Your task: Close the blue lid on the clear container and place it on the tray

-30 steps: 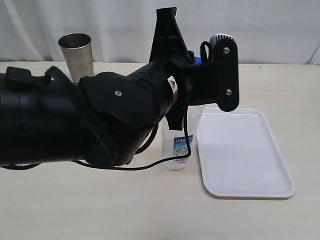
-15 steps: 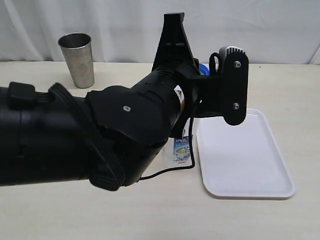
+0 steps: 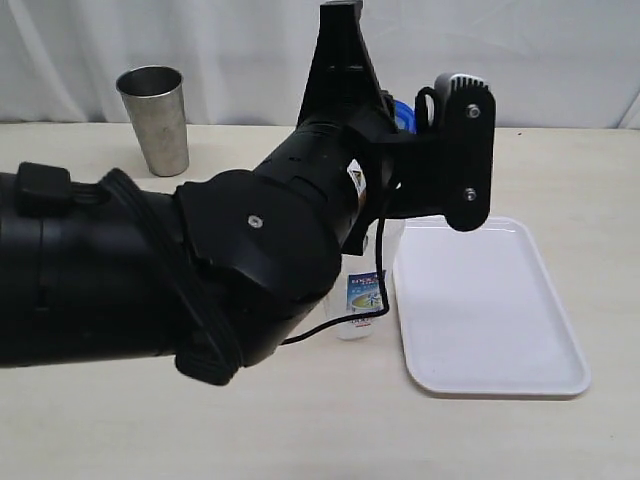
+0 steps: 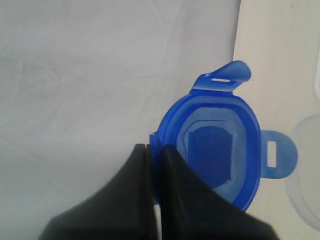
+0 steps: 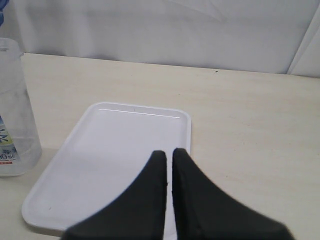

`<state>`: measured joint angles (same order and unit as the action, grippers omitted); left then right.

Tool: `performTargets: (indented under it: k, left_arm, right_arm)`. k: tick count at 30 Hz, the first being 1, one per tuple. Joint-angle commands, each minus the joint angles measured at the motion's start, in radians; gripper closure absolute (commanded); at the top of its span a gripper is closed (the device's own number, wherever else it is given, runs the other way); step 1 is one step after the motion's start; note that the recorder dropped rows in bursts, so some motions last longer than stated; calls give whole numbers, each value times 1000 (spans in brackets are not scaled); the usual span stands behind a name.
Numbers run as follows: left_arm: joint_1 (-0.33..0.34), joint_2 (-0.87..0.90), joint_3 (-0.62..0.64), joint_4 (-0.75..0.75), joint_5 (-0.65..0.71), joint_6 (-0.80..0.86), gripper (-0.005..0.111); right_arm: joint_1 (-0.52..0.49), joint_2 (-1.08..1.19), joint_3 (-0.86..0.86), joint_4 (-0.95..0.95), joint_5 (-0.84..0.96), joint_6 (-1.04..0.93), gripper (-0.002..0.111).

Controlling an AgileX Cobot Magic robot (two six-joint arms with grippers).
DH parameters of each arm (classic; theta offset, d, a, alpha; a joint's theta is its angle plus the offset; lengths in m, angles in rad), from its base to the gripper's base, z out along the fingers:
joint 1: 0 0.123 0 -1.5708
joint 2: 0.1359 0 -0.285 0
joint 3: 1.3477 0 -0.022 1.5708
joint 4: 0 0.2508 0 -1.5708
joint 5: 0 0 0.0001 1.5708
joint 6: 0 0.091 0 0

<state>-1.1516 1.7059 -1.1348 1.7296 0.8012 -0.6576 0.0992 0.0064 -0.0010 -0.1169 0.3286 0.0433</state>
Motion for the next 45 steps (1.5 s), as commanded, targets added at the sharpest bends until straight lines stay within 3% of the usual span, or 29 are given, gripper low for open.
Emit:
performTargets:
  k: [1,7,11,20,34,45]
  left_arm:
    - [64,-1,-5,15,-31,-69,107]
    - [146,-1,-5,15,-70,-186,107]
    - [169,-1,-5,15,-200,-188,107]
    - [143,-1,-5,-61,-247,-123,107]
    - [70,-1,-5,-74,-182,-73,107]
    - [70,-1,55,-83,-162,-54,107]
  right_arm:
    - [-4,-6,1,1,-9,-6,104]
    - [-4,-6,1,1,-9,-6,104]
    - [-4,-6,1,1,-9,-6,104]
    - [-4,-6,1,1,-9,-6,104]
    - [-4,-6,1,1,-9,-6,104]
    - [-4,-6,1,1,-9,-6,104]
